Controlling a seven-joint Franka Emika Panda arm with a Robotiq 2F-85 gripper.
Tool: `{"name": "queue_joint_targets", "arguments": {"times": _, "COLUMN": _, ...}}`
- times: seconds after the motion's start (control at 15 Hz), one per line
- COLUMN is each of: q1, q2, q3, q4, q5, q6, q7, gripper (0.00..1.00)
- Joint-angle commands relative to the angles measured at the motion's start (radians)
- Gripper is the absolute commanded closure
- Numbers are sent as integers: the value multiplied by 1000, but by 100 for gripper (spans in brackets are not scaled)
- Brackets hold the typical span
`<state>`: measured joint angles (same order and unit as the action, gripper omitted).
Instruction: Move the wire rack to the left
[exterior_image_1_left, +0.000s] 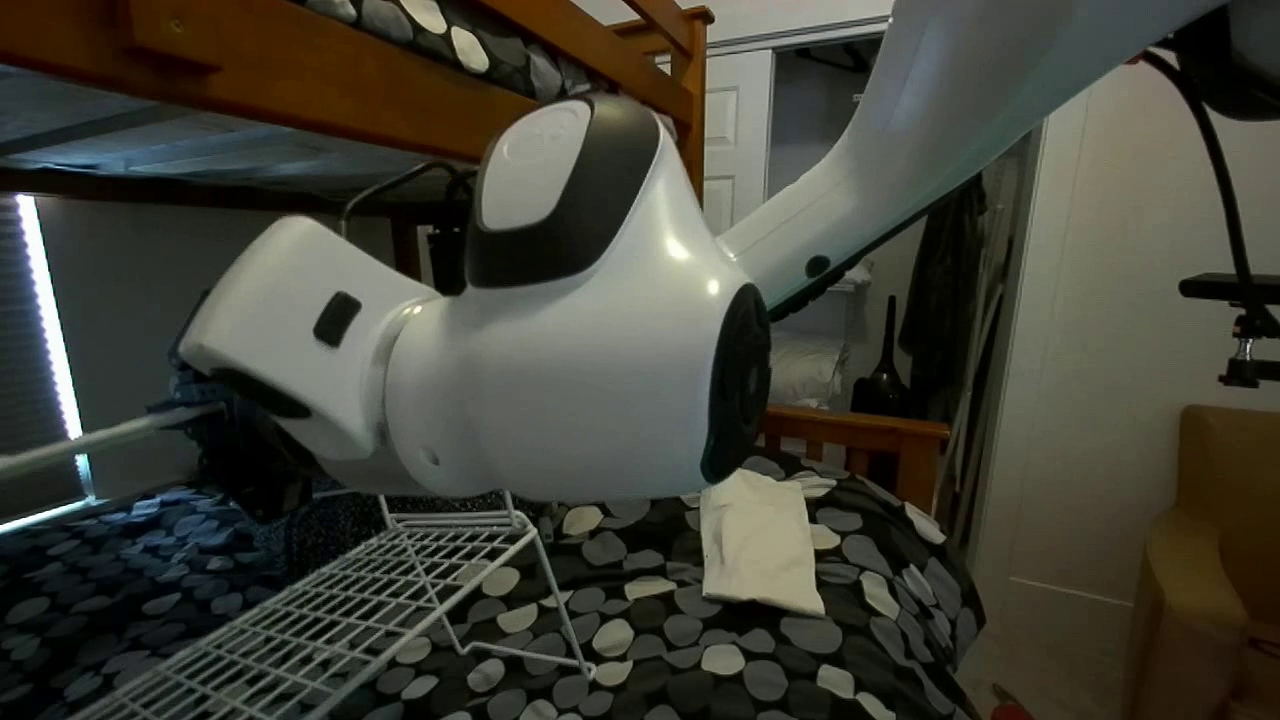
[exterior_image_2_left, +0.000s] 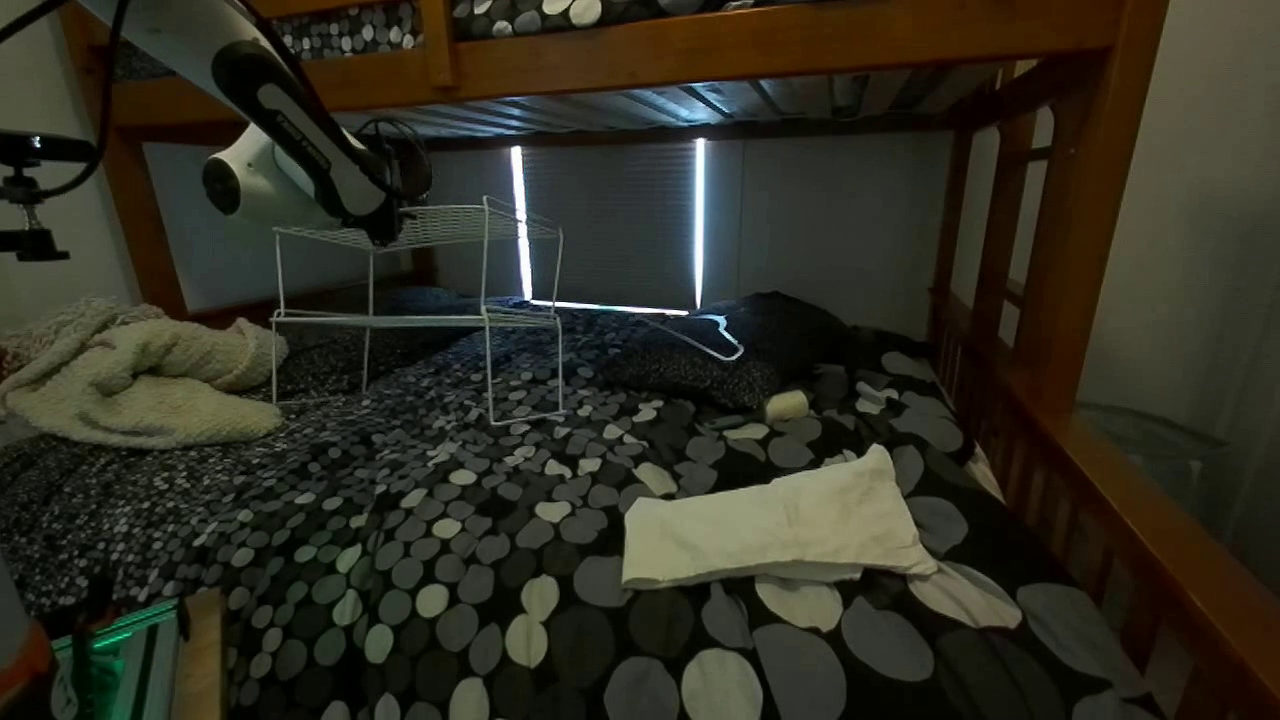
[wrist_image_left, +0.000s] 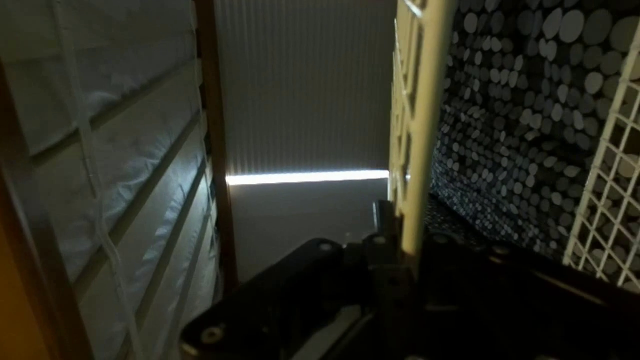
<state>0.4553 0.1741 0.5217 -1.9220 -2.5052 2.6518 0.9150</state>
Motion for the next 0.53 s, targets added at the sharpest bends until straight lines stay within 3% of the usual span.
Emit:
{"name": "queue_joint_targets", "arguments": {"times": 0.0, "q1": 12, "q2": 17, "q3": 19, "q4": 48, "q5": -13, "q6": -38, "q7": -60, "gripper": 99}}
{"name": "queue_joint_targets", "arguments": {"times": 0.47, "q1": 18, "q2": 11, "q3": 48, "q4": 108, "q5": -13, "q6": -65, "q7": -142, "gripper": 99}}
